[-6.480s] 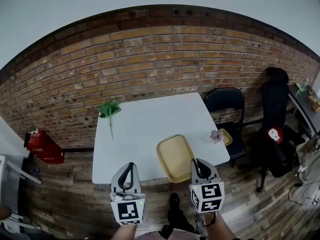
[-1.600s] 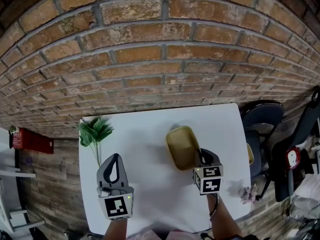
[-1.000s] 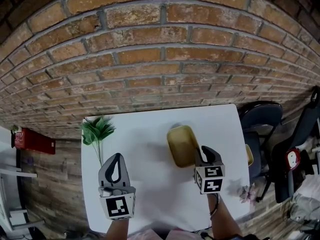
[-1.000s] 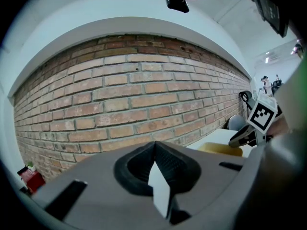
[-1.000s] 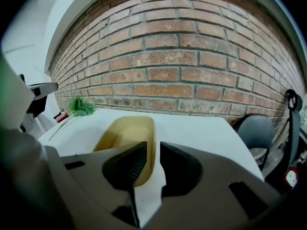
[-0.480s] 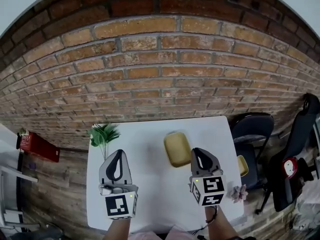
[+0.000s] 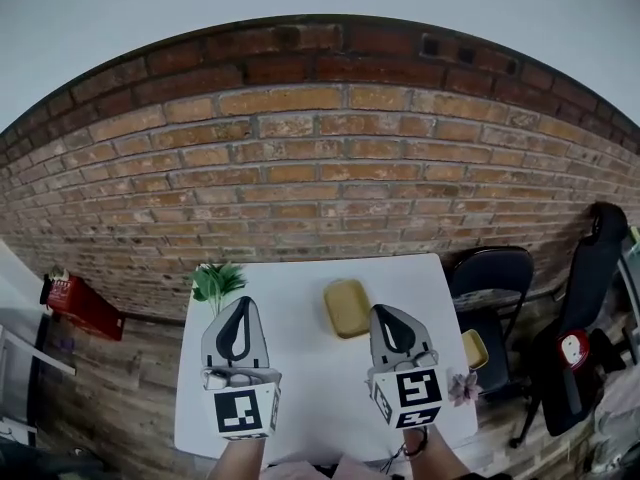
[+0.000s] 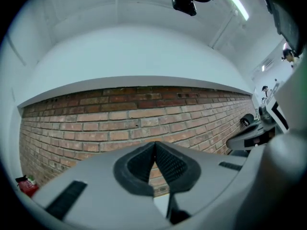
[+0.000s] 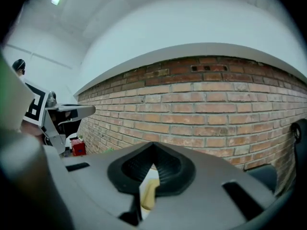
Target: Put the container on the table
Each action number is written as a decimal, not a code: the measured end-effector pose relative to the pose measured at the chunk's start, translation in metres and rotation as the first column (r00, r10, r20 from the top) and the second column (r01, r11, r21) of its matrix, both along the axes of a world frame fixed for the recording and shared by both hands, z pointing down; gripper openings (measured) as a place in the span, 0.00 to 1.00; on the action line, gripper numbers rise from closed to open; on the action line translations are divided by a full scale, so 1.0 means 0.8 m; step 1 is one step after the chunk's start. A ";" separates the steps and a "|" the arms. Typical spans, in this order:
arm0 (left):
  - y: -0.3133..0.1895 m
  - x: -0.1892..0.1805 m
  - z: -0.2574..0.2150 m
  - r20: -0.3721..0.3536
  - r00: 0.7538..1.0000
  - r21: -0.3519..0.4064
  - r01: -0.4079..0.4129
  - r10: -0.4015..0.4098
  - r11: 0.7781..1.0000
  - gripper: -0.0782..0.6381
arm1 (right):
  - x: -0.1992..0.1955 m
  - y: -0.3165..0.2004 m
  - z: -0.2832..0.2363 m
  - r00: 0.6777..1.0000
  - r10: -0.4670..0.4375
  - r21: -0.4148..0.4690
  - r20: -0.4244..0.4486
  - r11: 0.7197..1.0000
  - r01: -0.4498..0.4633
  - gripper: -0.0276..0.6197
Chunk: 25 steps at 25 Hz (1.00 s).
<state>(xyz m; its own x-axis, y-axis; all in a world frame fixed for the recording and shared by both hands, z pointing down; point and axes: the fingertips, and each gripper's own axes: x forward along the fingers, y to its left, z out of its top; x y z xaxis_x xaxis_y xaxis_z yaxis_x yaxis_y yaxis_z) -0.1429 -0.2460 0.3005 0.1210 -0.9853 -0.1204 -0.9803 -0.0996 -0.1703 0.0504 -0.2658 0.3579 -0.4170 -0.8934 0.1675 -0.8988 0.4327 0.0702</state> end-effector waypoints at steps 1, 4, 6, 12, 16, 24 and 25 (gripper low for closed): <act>0.004 0.003 -0.005 0.003 1.000 0.008 -0.003 0.003 1.000 0.12 | 0.001 0.004 -0.005 1.000 -0.002 0.008 0.001 1.000 0.002 0.04; 0.012 0.013 -0.014 0.016 1.000 0.027 -0.011 0.011 1.000 0.12 | 0.004 0.011 -0.016 1.000 -0.002 0.028 0.000 1.000 0.002 0.04; 0.016 0.015 -0.016 0.017 1.000 0.028 -0.009 0.009 1.000 0.12 | 0.006 0.013 -0.022 1.000 -0.001 0.038 0.000 0.999 0.001 0.04; 0.018 0.019 -0.019 -0.005 1.000 0.038 -0.016 0.016 0.999 0.12 | 0.003 0.016 -0.032 1.000 -0.011 0.059 -0.010 0.998 0.012 0.04; 0.016 0.019 -0.020 -0.005 1.000 0.041 -0.020 0.020 0.999 0.12 | 0.001 0.014 -0.036 1.000 -0.010 0.069 -0.004 0.998 0.010 0.04; 0.008 0.025 -0.019 -0.020 0.999 0.044 -0.034 0.034 0.998 0.12 | 0.001 0.007 -0.035 1.000 -0.007 0.068 -0.012 0.998 0.008 0.04; 0.007 0.025 -0.019 -0.020 0.999 0.043 -0.035 0.036 0.998 0.12 | 0.002 0.006 -0.035 1.000 -0.005 0.066 -0.012 0.998 0.006 0.04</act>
<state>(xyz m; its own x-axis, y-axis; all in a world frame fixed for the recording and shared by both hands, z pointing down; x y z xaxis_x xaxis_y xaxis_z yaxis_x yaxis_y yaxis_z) -0.1227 -0.2405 0.2856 0.1525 -0.9745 -0.1647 -0.9797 -0.1271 -0.1547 0.0518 -0.2609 0.3302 -0.4202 -0.9004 0.1132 -0.8955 0.4316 0.1091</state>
